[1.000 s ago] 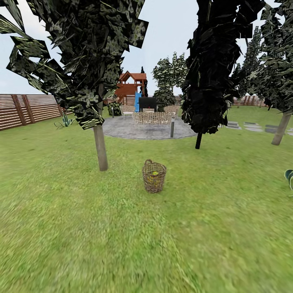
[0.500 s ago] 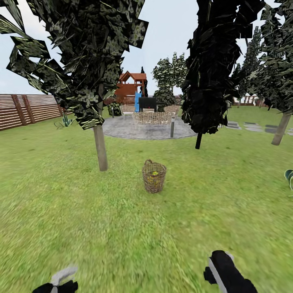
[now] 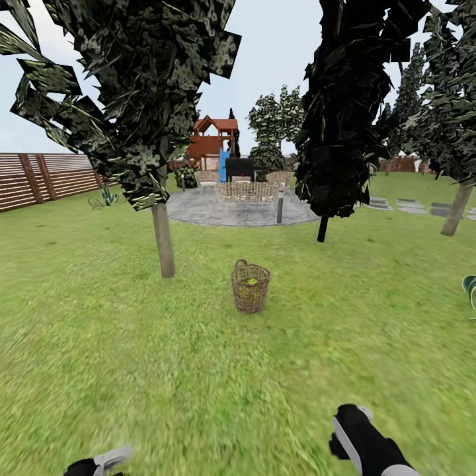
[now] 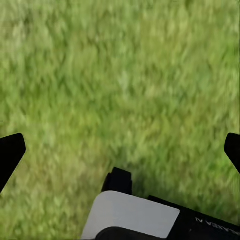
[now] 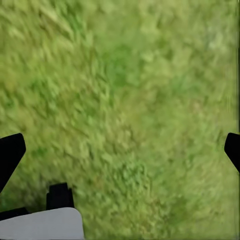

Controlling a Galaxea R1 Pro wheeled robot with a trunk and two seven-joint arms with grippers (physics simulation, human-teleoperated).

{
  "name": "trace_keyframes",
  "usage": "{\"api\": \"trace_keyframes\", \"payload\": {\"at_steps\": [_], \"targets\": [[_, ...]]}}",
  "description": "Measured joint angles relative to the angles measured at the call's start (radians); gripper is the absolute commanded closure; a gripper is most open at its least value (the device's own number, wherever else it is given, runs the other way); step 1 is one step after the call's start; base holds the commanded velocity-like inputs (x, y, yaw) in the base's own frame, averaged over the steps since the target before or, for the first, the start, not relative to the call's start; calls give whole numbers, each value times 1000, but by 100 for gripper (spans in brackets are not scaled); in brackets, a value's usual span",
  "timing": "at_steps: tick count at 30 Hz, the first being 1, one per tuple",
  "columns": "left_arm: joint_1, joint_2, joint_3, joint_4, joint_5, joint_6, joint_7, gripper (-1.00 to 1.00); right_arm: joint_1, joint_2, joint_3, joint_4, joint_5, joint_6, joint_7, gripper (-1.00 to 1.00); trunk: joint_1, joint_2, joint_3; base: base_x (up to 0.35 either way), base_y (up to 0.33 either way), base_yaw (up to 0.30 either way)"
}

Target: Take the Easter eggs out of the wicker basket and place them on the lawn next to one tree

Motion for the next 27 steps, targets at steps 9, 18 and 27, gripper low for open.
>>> {"api": "trace_keyframes", "payload": {"at_steps": [9,18,27], "targets": [[-6,10,-2,-263,46,258,-42,-100,0,-3,4,-5,-2,7,0,-100,0,0,0,0,0,0],[-6,3,-11,-231,39,260,-38,-100,0,4,5,0,0,2,0,-100,0,0,0,2,0,0],[-6,2,-9,-148,43,160,-48,-100,0,-5,4,1,0,0,1,-100,-1,0,0,260,0,0]]}}
